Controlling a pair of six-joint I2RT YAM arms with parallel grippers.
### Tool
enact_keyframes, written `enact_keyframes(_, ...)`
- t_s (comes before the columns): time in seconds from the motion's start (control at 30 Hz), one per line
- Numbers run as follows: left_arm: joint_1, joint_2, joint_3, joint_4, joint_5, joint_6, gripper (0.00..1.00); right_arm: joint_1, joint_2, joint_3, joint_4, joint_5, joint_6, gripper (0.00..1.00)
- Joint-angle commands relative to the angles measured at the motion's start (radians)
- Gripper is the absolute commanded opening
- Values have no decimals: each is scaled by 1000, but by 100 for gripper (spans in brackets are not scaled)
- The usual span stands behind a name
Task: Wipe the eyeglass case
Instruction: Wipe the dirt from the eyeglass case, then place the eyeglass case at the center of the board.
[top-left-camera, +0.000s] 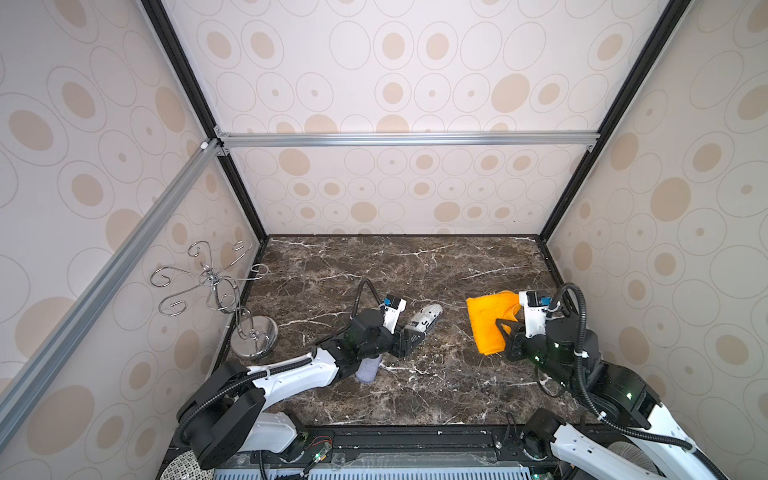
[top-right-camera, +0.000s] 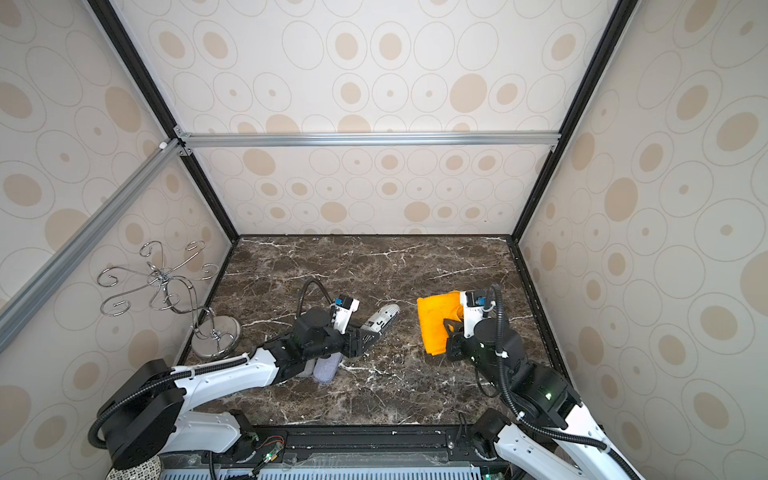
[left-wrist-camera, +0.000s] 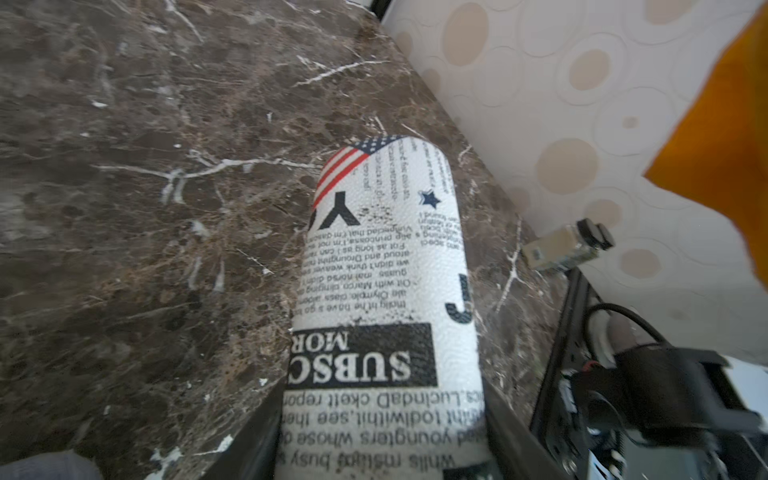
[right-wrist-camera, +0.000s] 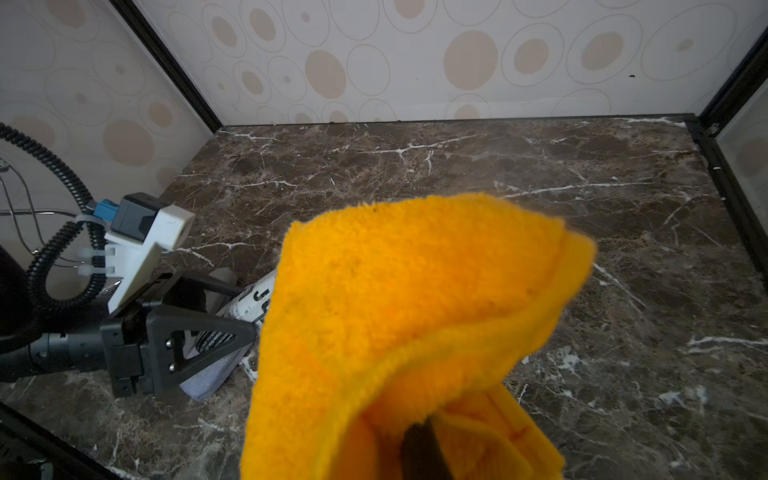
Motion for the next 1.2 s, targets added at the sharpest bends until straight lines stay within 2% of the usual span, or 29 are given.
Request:
enact_keyframes(0.0,-71,65,109,-62,-295,21,46,-1,-13,-15,-40,-32,-24,0)
enact_keyframes(0.07,-105,131,167,-111,-431,-18,46,0,-11,-35,-29,-48,-22,0)
enact_keyframes(0.23,-144,299,276,-174,-644,-116,46,-1,-8,-73,4,-80,-7,0)
enact_keyframes(0.43,-171,445,360,-194,-789,-194,46,-1,-10,-110,24,-109,6,0)
enact_keyframes(0.57,-181,522,410,-204,-836,-204,47,-1,-7,-150,63,-158,16,0)
enact_keyframes(0.87,-195,619,470,-230,-872,-236,52,-1,-15,-171,54,-149,19,0)
enact_keyframes(1.17,-202,641,476,-222,-872,-228,65,-1,-23,-167,36,-131,18,0)
